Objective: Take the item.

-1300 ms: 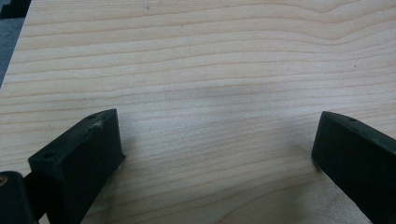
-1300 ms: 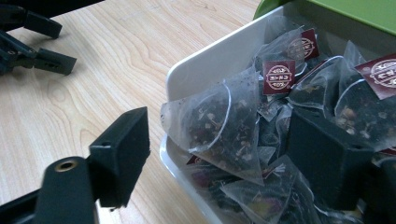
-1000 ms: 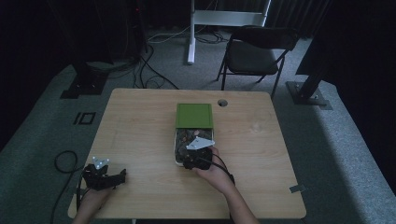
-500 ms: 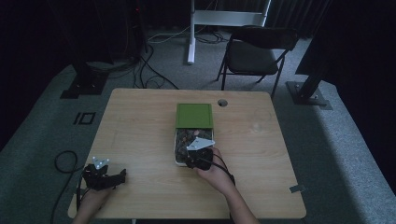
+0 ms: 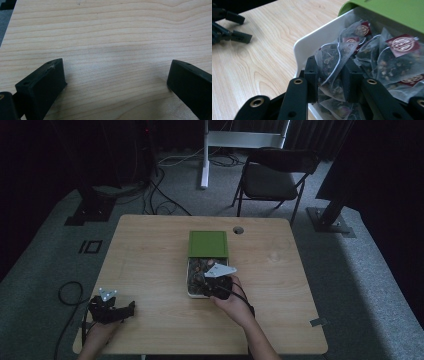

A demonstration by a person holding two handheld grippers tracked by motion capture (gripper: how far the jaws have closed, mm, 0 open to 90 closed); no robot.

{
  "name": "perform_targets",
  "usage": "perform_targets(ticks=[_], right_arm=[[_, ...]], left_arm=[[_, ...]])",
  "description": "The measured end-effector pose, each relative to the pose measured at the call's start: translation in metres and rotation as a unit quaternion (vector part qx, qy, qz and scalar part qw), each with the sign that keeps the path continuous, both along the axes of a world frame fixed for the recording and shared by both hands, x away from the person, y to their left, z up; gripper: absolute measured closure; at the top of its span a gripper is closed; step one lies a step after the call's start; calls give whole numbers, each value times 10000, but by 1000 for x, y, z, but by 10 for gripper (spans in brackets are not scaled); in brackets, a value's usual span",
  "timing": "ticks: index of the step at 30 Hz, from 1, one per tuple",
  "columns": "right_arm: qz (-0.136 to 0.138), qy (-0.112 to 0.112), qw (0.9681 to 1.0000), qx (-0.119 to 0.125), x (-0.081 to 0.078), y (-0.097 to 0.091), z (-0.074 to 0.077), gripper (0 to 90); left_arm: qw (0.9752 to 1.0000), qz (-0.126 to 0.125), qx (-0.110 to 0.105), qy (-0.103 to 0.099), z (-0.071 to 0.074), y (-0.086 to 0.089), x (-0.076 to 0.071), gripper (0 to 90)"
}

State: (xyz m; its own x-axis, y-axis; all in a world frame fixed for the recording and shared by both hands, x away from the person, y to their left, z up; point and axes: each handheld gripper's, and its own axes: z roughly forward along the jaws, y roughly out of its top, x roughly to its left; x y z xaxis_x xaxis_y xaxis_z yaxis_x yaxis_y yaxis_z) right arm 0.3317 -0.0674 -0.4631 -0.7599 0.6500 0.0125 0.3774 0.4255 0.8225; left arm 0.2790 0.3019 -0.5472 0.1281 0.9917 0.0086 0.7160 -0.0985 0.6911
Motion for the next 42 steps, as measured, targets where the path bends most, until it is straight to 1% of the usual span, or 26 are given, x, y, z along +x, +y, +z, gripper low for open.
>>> perform_targets(ticks=[6, 8, 13, 20, 23, 28, 32, 40, 42], right_arm=[[51, -46, 9999, 80, -1, -2, 9, 707], [86, -46, 9998, 178, -1, -2, 14, 709], [120, -190, 9996, 179, -2, -3, 22, 713], [71, -303, 9990, 315, -2, -9, 34, 718], [75, -260, 9989, 388, -2, -13, 38, 718], [13, -327, 9988, 376, -1, -20, 41, 721], [-69, -308, 9988, 384, 0, -26, 41, 722], [-212, -383, 9982, 409, 3, -39, 42, 724], [-233, -366, 9981, 431, 3, -41, 42, 724]], left_arm=[[10000, -9, 14, 2, 0, 0, 0, 22], [10000, -4, 7, 8, 0, 0, 0, 22], [10000, -4, 5, 9, 0, 0, 0, 22], [10000, -3, 6, 8, 0, 0, 0, 22], [10000, -4, 5, 11, 0, 0, 0, 22], [10000, -5, 6, 12, 0, 0, 0, 22], [10000, -5, 7, 10, 0, 0, 0, 22], [10000, -3, 6, 7, 0, 0, 0, 22], [10000, -6, 8, 12, 0, 0, 0, 22]])
